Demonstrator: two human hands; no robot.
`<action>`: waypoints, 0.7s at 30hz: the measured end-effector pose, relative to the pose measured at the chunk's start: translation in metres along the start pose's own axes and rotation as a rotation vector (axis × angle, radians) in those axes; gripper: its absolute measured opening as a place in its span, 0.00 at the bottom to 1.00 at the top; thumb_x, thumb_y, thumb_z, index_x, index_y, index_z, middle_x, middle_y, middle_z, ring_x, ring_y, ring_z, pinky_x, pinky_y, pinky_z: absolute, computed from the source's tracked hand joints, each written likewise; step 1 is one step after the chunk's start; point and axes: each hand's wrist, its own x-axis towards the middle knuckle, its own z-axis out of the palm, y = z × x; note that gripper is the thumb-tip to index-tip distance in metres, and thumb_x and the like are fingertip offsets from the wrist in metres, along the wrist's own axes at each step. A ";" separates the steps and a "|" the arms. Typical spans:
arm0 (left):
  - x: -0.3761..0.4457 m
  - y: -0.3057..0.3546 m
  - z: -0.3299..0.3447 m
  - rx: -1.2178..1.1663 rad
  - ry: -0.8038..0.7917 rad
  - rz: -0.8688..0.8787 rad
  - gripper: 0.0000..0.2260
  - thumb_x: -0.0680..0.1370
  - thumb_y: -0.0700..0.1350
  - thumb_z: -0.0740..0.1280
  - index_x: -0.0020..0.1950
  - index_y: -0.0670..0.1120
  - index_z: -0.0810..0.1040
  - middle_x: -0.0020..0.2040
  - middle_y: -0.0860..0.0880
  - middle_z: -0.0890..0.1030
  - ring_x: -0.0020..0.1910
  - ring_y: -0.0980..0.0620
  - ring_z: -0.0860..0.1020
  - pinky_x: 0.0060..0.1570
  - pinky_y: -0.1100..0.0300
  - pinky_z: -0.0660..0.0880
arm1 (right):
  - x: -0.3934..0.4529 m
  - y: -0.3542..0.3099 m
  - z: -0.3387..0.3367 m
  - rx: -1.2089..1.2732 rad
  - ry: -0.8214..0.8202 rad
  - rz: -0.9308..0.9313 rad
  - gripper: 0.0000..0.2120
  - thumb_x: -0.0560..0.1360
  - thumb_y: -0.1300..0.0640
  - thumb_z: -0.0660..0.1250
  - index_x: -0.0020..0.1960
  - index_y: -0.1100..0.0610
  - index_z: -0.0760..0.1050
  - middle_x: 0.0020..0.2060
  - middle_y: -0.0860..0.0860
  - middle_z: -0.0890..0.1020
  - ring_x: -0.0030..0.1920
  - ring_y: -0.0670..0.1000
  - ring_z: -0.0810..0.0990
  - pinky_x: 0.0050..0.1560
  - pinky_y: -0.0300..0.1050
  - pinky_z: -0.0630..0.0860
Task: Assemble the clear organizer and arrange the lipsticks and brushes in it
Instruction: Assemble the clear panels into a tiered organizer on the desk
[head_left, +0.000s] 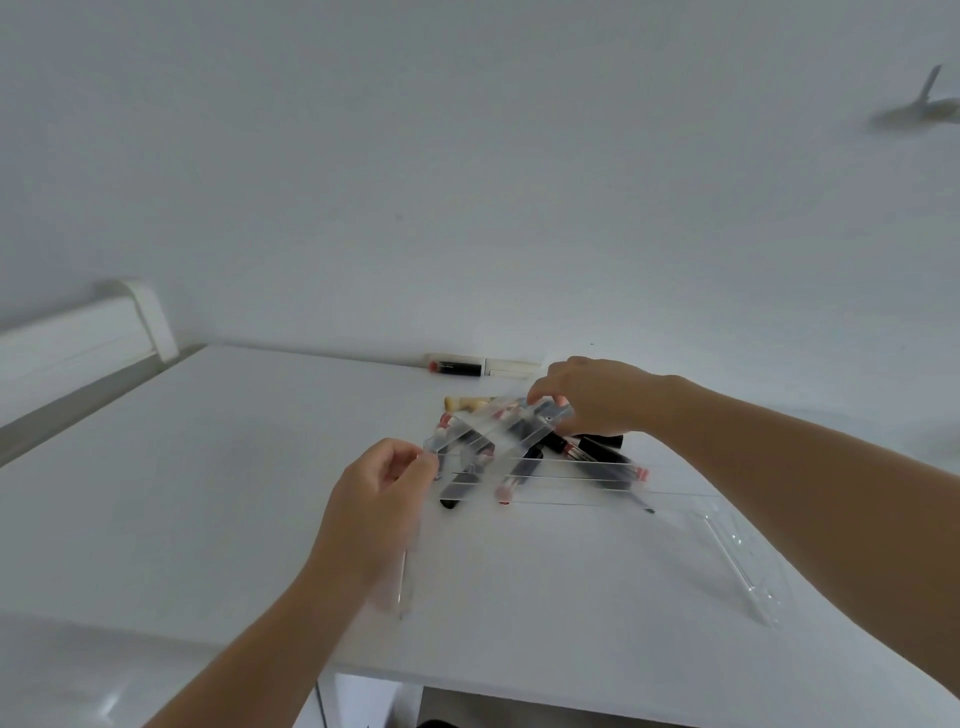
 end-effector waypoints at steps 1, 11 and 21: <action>0.000 0.000 0.000 0.000 -0.003 -0.002 0.06 0.78 0.48 0.68 0.42 0.49 0.81 0.32 0.54 0.80 0.24 0.57 0.73 0.24 0.68 0.68 | 0.001 0.000 0.000 -0.007 0.007 -0.006 0.20 0.77 0.52 0.68 0.68 0.42 0.72 0.50 0.40 0.68 0.61 0.48 0.72 0.59 0.49 0.74; -0.003 0.006 0.001 -0.002 0.002 -0.022 0.06 0.78 0.47 0.68 0.43 0.48 0.81 0.30 0.54 0.79 0.22 0.55 0.72 0.23 0.67 0.67 | -0.020 0.012 -0.010 0.015 0.026 0.072 0.20 0.76 0.42 0.70 0.63 0.48 0.71 0.59 0.47 0.80 0.58 0.53 0.77 0.57 0.54 0.76; -0.020 0.013 0.014 0.078 0.023 0.054 0.06 0.78 0.46 0.67 0.42 0.50 0.81 0.34 0.54 0.82 0.27 0.60 0.75 0.24 0.69 0.69 | -0.071 0.027 -0.034 0.183 0.144 0.134 0.21 0.77 0.44 0.70 0.68 0.45 0.73 0.54 0.42 0.77 0.60 0.47 0.73 0.62 0.51 0.73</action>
